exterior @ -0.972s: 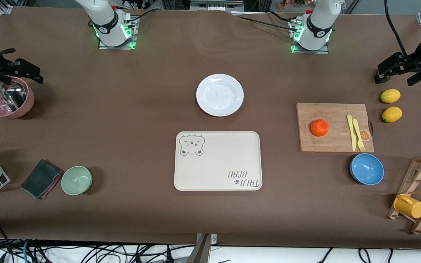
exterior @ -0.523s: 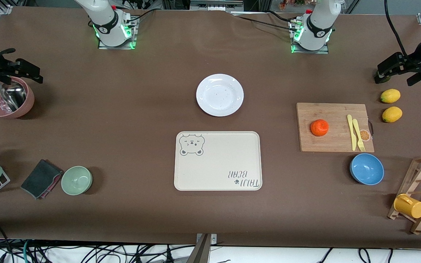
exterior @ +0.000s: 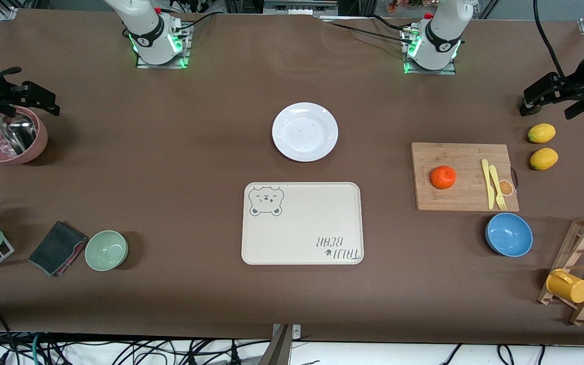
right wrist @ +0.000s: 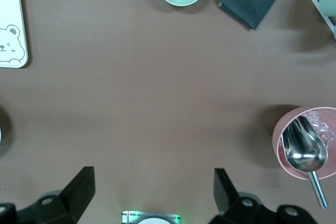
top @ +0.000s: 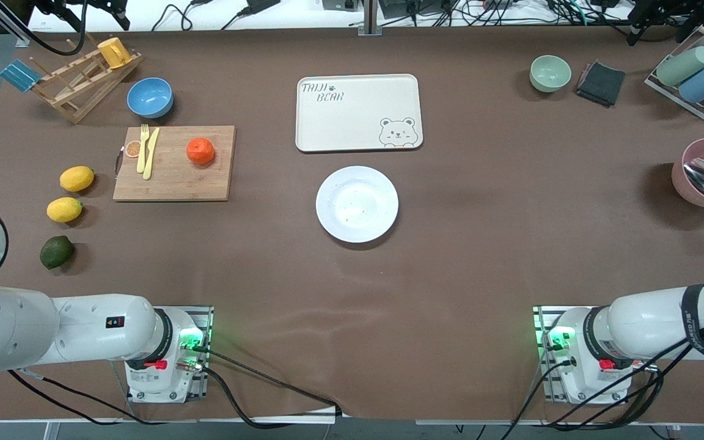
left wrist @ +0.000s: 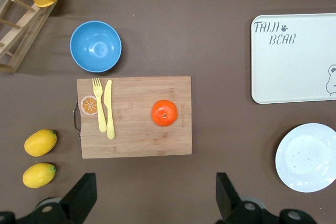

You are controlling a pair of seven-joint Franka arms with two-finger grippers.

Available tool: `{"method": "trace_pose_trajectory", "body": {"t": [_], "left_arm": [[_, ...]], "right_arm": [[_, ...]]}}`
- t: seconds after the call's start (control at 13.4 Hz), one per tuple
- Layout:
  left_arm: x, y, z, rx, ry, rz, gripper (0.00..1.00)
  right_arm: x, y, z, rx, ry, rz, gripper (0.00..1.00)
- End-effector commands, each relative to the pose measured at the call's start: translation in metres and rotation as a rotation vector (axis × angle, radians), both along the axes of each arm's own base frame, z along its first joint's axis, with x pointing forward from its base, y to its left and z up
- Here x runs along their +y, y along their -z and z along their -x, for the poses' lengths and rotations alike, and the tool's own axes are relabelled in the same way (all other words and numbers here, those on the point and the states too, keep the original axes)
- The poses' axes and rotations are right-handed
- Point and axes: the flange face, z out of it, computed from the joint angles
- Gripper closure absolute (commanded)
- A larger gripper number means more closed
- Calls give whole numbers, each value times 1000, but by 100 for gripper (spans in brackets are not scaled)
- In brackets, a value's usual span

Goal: Place orange and plate with both arms

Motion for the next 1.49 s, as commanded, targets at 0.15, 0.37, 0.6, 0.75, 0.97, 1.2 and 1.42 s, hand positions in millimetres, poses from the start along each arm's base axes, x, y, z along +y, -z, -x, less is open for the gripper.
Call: {"method": "trace_pose_trajectory", "body": {"t": [0.15, 0.37, 0.6, 0.75, 0.97, 1.2, 1.42], "left_arm": [[6, -5, -2, 7, 0, -20, 0], [17, -3, -3, 11, -22, -18, 0], [15, -3, -3, 11, -17, -18, 0], [14, -3, -2, 13, -17, -18, 0], [10, -2, -2, 15, -12, -15, 0], [7, -1, -1, 31, -5, -13, 0], [8, -2, -1, 28, -6, -20, 0]], "right_arm": [[0, -1, 2, 4, -6, -15, 0], [0, -1, 3, 2, -6, -15, 0], [0, -1, 3, 2, -6, -15, 0], [-1, -1, 2, 4, -2, -17, 0], [0, -1, 2, 2, -6, -15, 0], [0, -1, 3, 2, -4, -15, 0], [1, -1, 3, 4, -6, -17, 0]]}}
